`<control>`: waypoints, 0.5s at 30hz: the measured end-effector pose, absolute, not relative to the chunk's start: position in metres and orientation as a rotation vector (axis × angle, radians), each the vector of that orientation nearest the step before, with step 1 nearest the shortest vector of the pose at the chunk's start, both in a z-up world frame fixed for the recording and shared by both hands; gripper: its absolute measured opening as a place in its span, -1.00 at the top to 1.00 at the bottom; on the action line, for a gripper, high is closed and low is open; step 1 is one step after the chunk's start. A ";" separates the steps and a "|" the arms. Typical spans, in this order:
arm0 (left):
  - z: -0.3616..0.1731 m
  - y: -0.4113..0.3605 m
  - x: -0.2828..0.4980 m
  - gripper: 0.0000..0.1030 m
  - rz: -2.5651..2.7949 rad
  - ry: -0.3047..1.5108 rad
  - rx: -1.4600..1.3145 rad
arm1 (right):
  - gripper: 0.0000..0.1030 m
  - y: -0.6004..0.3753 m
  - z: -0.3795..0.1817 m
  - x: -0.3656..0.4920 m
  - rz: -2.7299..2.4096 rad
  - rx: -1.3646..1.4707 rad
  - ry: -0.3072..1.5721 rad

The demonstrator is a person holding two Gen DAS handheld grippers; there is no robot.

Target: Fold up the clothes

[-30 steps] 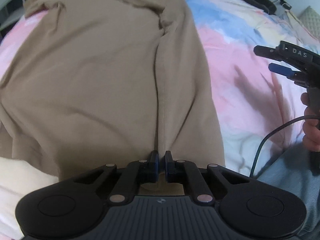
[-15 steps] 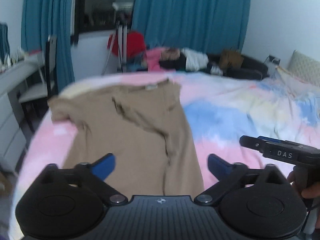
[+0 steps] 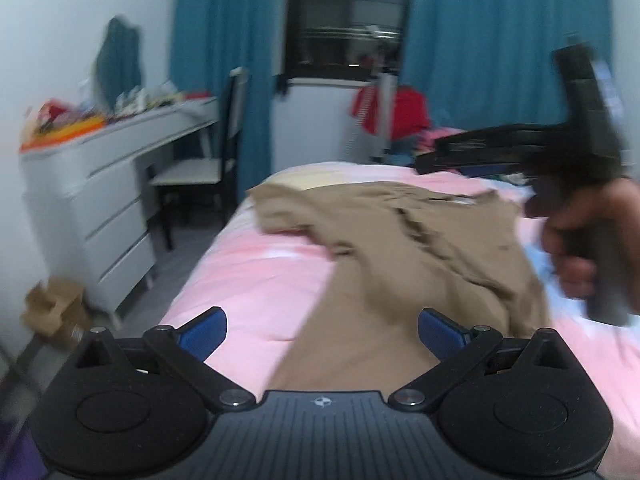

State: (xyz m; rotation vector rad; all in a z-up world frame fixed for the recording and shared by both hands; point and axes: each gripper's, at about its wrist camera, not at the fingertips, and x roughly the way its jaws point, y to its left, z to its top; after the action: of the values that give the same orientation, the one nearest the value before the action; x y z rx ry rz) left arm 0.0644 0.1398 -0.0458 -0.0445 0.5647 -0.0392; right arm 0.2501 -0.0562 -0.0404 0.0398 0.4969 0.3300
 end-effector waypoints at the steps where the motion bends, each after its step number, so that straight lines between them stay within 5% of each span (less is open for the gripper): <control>1: -0.049 0.151 0.068 -0.98 -0.027 0.571 -0.070 | -0.36 -0.039 -0.047 0.270 0.342 0.040 0.509; 15: -0.110 0.213 0.135 -0.93 0.156 0.688 -0.194 | -0.35 0.127 -0.146 0.455 0.313 -0.131 0.613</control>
State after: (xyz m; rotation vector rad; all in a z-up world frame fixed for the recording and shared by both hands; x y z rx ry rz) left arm 0.1353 0.2133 -0.1097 -0.1939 0.6879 0.1560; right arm 0.4551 0.1271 -0.1461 -0.1309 0.6127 0.3133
